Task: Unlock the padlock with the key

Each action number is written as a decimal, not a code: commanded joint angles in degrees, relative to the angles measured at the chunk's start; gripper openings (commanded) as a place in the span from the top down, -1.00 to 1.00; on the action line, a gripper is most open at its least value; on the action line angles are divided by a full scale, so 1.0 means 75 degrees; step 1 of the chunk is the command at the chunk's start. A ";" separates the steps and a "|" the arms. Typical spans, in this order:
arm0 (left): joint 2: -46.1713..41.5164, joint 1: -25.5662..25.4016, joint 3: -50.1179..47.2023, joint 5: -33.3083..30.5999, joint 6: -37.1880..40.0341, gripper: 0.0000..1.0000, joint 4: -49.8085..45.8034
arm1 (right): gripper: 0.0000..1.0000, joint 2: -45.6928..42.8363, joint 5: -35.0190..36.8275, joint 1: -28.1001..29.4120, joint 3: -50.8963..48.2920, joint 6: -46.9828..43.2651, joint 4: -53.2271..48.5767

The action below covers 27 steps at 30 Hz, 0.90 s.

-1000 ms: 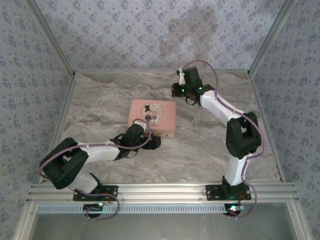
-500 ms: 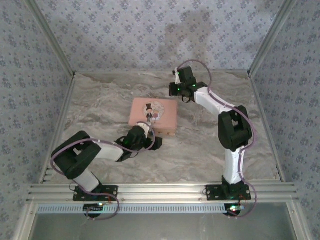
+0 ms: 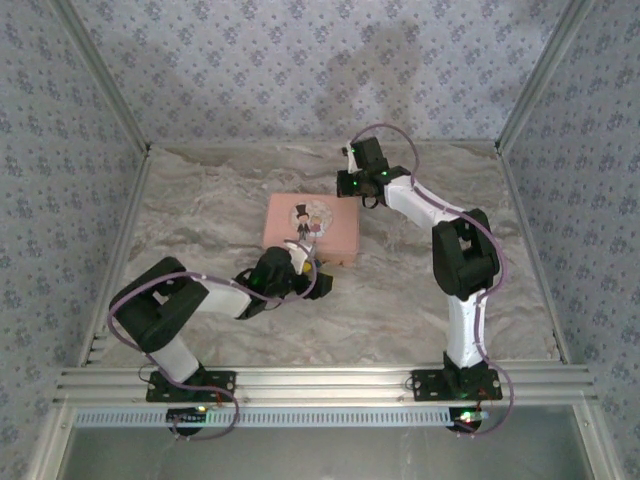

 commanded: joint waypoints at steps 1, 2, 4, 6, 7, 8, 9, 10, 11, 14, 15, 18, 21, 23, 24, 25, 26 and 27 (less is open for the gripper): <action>0.0047 0.0161 0.0166 0.0609 -0.0048 -0.63 0.0550 | 1.00 0.0095 0.0134 0.0038 -0.0076 -0.0140 -0.0129; 0.0053 0.0220 0.0157 0.0763 -0.0137 -0.61 0.0634 | 1.00 0.0095 0.0151 0.0035 -0.0071 -0.0140 -0.0146; 0.0059 0.0294 0.0154 0.0996 -0.0298 -0.58 0.0725 | 1.00 0.0084 0.0141 0.0045 -0.0088 -0.0156 -0.0161; 0.0059 0.0307 0.0160 0.1060 -0.0362 -0.58 0.0727 | 1.00 0.0072 0.0164 0.0045 -0.0106 -0.0164 -0.0142; 0.0069 0.0331 0.0152 0.1072 -0.0403 -0.58 0.0736 | 1.00 0.0061 0.0164 0.0055 -0.0115 -0.0170 -0.0149; 0.0102 0.0358 0.0140 0.1110 -0.0478 -0.57 0.0818 | 1.00 0.0060 0.0164 0.0054 -0.0120 -0.0164 -0.0147; 0.0145 0.0405 0.0120 0.1176 -0.0574 -0.57 0.0924 | 1.00 0.0060 0.0158 0.0050 -0.0129 -0.0170 -0.0145; 0.0213 0.0464 0.0105 0.1262 -0.0722 -0.56 0.1074 | 1.00 0.0048 0.0173 0.0046 -0.0129 -0.0164 -0.0146; 0.0272 0.0514 0.0114 0.1357 -0.0834 -0.54 0.1176 | 1.00 0.0042 0.0170 0.0046 -0.0141 -0.0175 -0.0150; 0.0426 0.0586 0.0221 0.1584 -0.1002 -0.47 0.1222 | 1.00 0.0023 0.0176 0.0049 -0.0150 -0.0172 -0.0135; 0.0465 0.0585 0.0251 0.1579 -0.1019 -0.47 0.1208 | 1.00 0.0025 0.0173 0.0055 -0.0153 -0.0175 -0.0131; 0.0616 0.0582 0.0311 0.1384 -0.1010 -0.52 0.1083 | 1.00 0.0013 0.0165 0.0064 -0.0152 -0.0187 -0.0146; 0.0795 0.0588 0.0335 0.1162 -0.1049 -0.53 0.1068 | 1.00 0.0001 0.0194 0.0061 -0.0170 -0.0217 -0.0150; 0.0769 0.0586 0.0284 0.0851 -0.1063 -0.53 0.0991 | 1.00 -0.0022 0.0215 0.0061 -0.0183 -0.0245 -0.0158; 0.0713 0.0578 0.0214 0.0623 -0.1096 -0.55 0.1007 | 1.00 -0.0022 0.0228 0.0063 -0.0188 -0.0260 -0.0157; 0.0636 0.0567 0.0108 0.0332 -0.1106 -0.58 0.1030 | 1.00 -0.0034 0.0233 0.0063 -0.0199 -0.0269 -0.0142; 0.0557 0.0556 0.0032 0.0053 -0.1088 -0.60 0.0998 | 1.00 -0.0024 0.0237 0.0060 -0.0190 -0.0281 -0.0139; 0.0482 0.0547 -0.0004 -0.0134 -0.1050 -0.62 0.0921 | 1.00 -0.0024 0.0245 0.0055 -0.0182 -0.0291 -0.0145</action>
